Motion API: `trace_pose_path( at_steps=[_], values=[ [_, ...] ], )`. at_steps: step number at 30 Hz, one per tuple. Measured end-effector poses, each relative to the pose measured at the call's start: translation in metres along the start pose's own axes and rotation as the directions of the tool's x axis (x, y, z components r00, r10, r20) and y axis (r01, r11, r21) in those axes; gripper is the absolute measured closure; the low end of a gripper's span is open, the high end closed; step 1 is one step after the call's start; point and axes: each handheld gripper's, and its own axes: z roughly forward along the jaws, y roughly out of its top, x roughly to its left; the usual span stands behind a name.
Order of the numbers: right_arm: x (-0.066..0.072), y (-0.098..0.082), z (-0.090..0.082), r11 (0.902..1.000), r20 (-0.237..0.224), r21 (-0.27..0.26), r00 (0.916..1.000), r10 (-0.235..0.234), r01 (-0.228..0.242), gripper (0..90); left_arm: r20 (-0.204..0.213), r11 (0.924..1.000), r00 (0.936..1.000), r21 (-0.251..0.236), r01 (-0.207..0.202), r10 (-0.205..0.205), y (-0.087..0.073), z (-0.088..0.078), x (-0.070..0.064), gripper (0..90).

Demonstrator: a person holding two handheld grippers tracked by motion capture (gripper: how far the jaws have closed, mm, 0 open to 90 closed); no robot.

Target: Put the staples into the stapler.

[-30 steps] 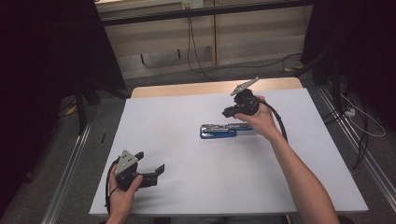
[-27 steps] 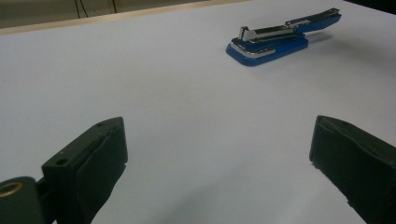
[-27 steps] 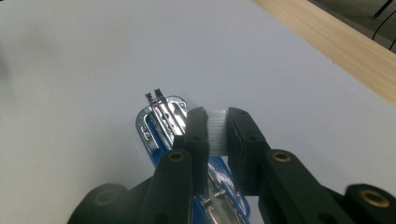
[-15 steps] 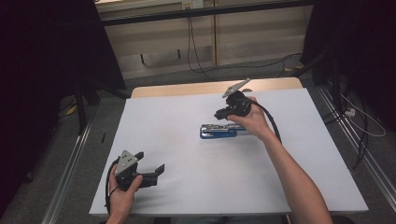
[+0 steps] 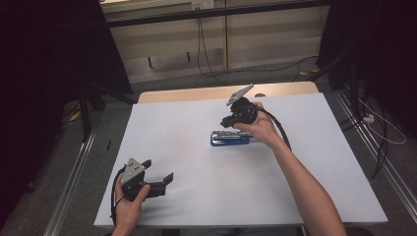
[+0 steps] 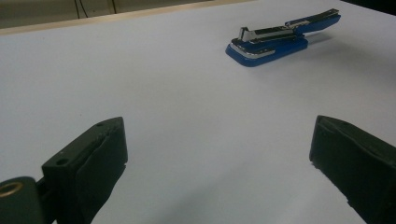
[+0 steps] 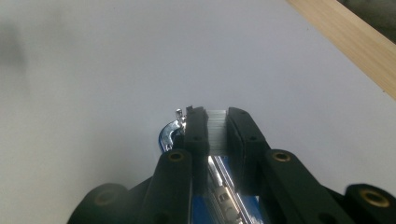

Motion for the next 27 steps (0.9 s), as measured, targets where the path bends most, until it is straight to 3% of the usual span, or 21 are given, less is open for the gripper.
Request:
trace_pose_path(
  at_steps=[6,14,19,27],
  values=[
    [0.001,0.004,0.013,0.9999,-0.019,0.013,0.9998,-0.009,0.009,79.3,0.003,1.0000,1.0000,-0.003,-0.002,0.002,0.000,0.000,0.000,4.4],
    [-0.002,0.004,0.020,0.9990,-0.017,0.025,0.9992,0.038,-0.037,79.3,0.004,1.0000,1.0000,-0.002,-0.003,0.003,0.000,-0.001,0.000,4.4],
    [-0.003,0.002,0.023,0.9982,-0.042,0.002,0.9973,0.060,-0.060,79.3,0.002,1.0000,1.0000,-0.003,-0.003,0.003,0.000,-0.001,0.000,4.4],
    [-0.002,0.004,0.025,0.9987,-0.067,-0.031,0.9971,0.038,-0.040,79.3,0.003,1.0000,1.0000,-0.002,-0.004,0.004,0.000,-0.001,0.000,4.4]
  ],
)
